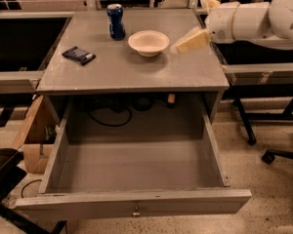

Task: Place pepsi can into top drawer

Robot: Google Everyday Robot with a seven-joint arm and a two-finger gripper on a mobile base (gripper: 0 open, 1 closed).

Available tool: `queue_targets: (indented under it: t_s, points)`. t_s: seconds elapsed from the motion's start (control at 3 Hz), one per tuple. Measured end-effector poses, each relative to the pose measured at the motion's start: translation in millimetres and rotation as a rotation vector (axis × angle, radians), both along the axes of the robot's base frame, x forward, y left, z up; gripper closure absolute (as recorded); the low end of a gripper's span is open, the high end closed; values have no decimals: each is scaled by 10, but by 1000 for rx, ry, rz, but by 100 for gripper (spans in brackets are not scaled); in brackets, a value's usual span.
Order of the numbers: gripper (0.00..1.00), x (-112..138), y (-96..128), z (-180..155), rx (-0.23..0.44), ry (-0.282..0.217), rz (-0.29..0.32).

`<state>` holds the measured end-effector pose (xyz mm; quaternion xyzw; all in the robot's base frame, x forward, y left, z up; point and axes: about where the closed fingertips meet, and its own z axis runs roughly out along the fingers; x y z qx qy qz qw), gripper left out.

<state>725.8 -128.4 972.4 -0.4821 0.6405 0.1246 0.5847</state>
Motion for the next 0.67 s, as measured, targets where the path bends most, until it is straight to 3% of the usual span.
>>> queue_targets:
  t_s: [0.33,0.67]
  points:
    - [0,693,577,4,142,-24,-39]
    - [0,1029,982,8,188,10,-89]
